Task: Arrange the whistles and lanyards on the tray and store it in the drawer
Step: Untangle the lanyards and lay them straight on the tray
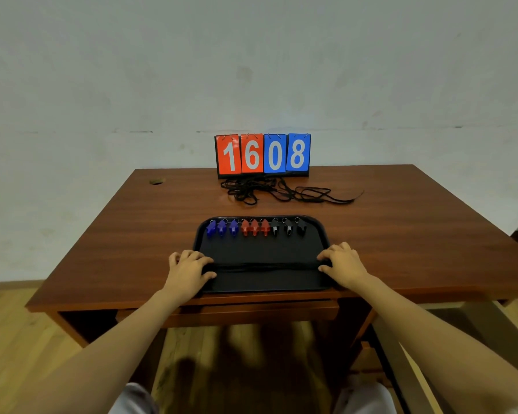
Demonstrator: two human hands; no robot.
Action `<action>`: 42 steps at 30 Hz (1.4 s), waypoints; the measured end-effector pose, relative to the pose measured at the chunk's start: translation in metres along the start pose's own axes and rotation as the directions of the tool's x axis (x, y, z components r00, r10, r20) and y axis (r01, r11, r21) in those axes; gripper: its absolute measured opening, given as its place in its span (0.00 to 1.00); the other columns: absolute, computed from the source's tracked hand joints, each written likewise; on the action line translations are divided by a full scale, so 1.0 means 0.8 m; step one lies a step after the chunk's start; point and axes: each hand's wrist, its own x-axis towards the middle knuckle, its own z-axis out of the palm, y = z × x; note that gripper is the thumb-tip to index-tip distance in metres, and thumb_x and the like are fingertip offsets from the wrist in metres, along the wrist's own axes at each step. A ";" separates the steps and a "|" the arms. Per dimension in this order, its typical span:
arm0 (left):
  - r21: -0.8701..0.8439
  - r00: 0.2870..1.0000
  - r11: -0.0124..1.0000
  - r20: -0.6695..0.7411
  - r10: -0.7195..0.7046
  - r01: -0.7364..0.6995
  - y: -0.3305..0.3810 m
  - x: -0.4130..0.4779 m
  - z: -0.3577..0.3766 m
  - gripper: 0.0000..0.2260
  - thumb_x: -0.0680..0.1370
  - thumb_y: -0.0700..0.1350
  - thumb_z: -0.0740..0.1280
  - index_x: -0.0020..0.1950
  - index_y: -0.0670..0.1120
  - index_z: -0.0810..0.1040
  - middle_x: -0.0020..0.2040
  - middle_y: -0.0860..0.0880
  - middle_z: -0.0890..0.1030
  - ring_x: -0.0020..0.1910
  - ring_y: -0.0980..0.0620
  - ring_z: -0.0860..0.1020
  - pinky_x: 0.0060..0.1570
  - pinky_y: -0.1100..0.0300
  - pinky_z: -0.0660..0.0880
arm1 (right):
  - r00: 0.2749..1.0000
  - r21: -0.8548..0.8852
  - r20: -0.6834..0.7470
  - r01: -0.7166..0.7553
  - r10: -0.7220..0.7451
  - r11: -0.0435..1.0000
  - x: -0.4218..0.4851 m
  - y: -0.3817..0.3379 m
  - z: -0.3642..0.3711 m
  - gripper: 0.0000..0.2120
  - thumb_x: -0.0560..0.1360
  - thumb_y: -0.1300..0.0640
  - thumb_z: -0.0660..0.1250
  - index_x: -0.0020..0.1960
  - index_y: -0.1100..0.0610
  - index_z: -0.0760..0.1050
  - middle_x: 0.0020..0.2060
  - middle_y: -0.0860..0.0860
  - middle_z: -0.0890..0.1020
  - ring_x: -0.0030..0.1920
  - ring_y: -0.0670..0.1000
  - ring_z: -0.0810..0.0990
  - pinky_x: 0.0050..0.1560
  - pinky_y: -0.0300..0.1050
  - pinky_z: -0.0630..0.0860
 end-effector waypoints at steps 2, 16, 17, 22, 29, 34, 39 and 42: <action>-0.015 1.000 1.000 0.001 -0.006 0.006 0.000 0.002 -0.001 0.18 0.79 0.55 0.60 0.68 0.54 0.70 0.67 0.52 0.72 0.70 0.50 0.62 0.68 0.49 0.53 | 1.000 -0.007 0.006 -0.001 0.001 1.000 0.001 0.000 -0.001 0.15 0.79 0.51 0.62 0.64 0.50 0.73 0.63 0.50 0.74 0.65 0.55 0.65 0.62 0.48 0.65; -0.117 0.988 0.981 -0.025 0.155 -0.157 0.085 0.066 -0.022 0.18 0.78 0.54 0.63 0.66 0.52 0.72 0.66 0.51 0.71 0.70 0.49 0.63 0.69 0.50 0.54 | 0.998 0.148 -0.061 0.032 -0.023 0.989 0.034 -0.012 -0.035 0.14 0.78 0.53 0.64 0.63 0.52 0.74 0.60 0.51 0.76 0.65 0.56 0.68 0.63 0.52 0.66; -0.122 0.987 0.979 -0.041 0.158 -0.162 0.092 0.078 -0.026 0.17 0.78 0.53 0.63 0.66 0.52 0.72 0.66 0.50 0.72 0.69 0.49 0.64 0.68 0.50 0.55 | 0.997 0.155 -0.069 0.038 -0.027 0.987 0.044 -0.014 -0.042 0.14 0.78 0.53 0.64 0.63 0.52 0.74 0.60 0.52 0.76 0.65 0.56 0.68 0.64 0.53 0.68; -0.100 0.984 0.980 -0.078 0.163 -0.170 0.122 0.151 -0.049 0.14 0.79 0.50 0.61 0.63 0.49 0.75 0.64 0.48 0.74 0.66 0.46 0.67 0.65 0.50 0.60 | 0.989 0.154 -0.142 0.072 -0.050 0.985 0.115 -0.018 -0.073 0.15 0.77 0.54 0.64 0.63 0.55 0.75 0.59 0.55 0.78 0.62 0.57 0.72 0.63 0.54 0.72; -0.125 0.972 0.965 0.014 0.233 -0.229 0.184 0.274 -0.054 0.16 0.80 0.48 0.61 0.66 0.47 0.73 0.66 0.45 0.72 0.65 0.43 0.68 0.64 0.46 0.65 | 0.991 0.084 -0.063 -0.112 0.117 0.990 0.222 0.035 -0.082 0.19 0.79 0.59 0.58 0.70 0.57 0.67 0.66 0.58 0.71 0.66 0.60 0.67 0.64 0.56 0.69; -0.177 0.941 0.939 0.117 0.318 -0.296 0.237 0.348 -0.022 0.18 0.80 0.44 0.60 0.70 0.46 0.70 0.68 0.44 0.69 0.67 0.42 0.67 0.63 0.47 0.68 | 0.972 0.073 0.024 -0.236 0.235 0.969 0.269 0.099 -0.059 0.26 0.78 0.65 0.55 0.74 0.55 0.59 0.71 0.57 0.64 0.70 0.61 0.63 0.67 0.58 0.66; -0.185 0.908 0.920 0.181 0.377 -0.345 0.291 0.397 0.002 0.20 0.81 0.42 0.58 0.73 0.44 0.63 0.72 0.44 0.64 0.69 0.42 0.64 0.64 0.48 0.69 | 0.946 0.079 0.053 -0.323 0.320 0.943 0.293 0.155 -0.029 0.25 0.80 0.63 0.55 0.76 0.53 0.56 0.75 0.54 0.59 0.74 0.59 0.57 0.68 0.58 0.65; -0.187 0.876 0.907 0.246 0.414 -0.376 0.317 0.412 0.018 0.24 0.81 0.42 0.57 0.76 0.44 0.56 0.75 0.45 0.59 0.73 0.42 0.59 0.68 0.48 0.65 | 0.940 0.083 -0.017 -0.339 0.341 0.937 0.295 0.172 -0.016 0.18 0.81 0.60 0.55 0.70 0.56 0.65 0.70 0.55 0.68 0.70 0.58 0.63 0.65 0.56 0.67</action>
